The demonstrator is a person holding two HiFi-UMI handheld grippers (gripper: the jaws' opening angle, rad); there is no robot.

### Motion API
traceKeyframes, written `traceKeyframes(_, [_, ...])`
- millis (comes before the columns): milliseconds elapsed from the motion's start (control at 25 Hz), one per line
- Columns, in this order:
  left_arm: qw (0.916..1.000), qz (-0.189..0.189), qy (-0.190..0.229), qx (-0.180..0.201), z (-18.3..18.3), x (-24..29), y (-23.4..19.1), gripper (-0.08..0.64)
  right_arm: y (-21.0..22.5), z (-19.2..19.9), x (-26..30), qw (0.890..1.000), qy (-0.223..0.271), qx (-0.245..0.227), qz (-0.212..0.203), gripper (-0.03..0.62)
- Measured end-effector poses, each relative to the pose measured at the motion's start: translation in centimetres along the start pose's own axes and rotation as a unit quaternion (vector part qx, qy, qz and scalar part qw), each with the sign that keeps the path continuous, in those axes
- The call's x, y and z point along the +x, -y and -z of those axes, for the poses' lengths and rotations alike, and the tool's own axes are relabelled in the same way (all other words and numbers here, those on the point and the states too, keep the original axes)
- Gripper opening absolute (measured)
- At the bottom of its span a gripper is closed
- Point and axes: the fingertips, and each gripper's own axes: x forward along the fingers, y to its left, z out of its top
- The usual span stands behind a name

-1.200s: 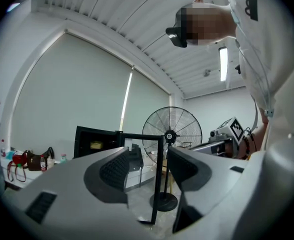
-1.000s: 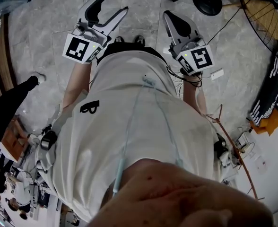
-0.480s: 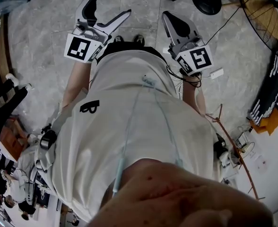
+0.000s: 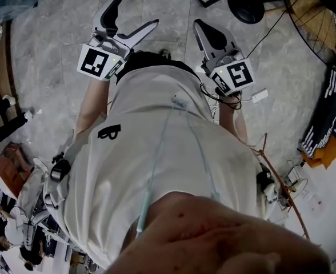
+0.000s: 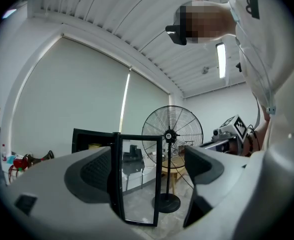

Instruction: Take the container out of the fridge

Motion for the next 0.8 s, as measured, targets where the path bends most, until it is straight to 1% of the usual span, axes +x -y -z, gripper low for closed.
traceKeyframes(120, [0.9999, -0.007, 0.009, -0.011, 0.6, 0.2, 0.0, 0.445, 0.9, 1.2, 0.1, 1.0, -0.007, 0.006, -0.003, 0.015])
traceKeyframes(280, [0.9998, 0.004, 0.019, 0.0, 0.1, 2.2, 1.3, 0.445, 1.7, 1.6, -0.2, 1.0, -0.011, 0.006, -0.012, 0.016])
traceKeyframes(400, [0.9998, 0.01, 0.017, 0.004, -0.6, 4.1, 1.4, 0.445, 3.4, 1.2, -0.4, 1.0, -0.012, 0.007, -0.008, 0.015])
traceKeyframes(520, [0.9997, 0.015, 0.014, 0.014, -1.2, 5.2, 0.4, 0.443, 5.0, 0.0, 0.3, 1.0, 0.007, 0.014, -0.001, 0.015])
traceKeyframes(640, [0.9996, 0.02, 0.012, 0.014, -1.1, 6.0, -0.6, 0.443, 6.3, -0.6, 1.3, 1.0, 0.017, 0.01, 0.001, 0.015])
traceKeyframes(800, [0.9993, 0.026, 0.016, 0.019, -0.6, 8.3, -3.8, 0.443, 8.8, -1.2, 4.4, 1.0, 0.023, 0.003, 0.003, 0.015])
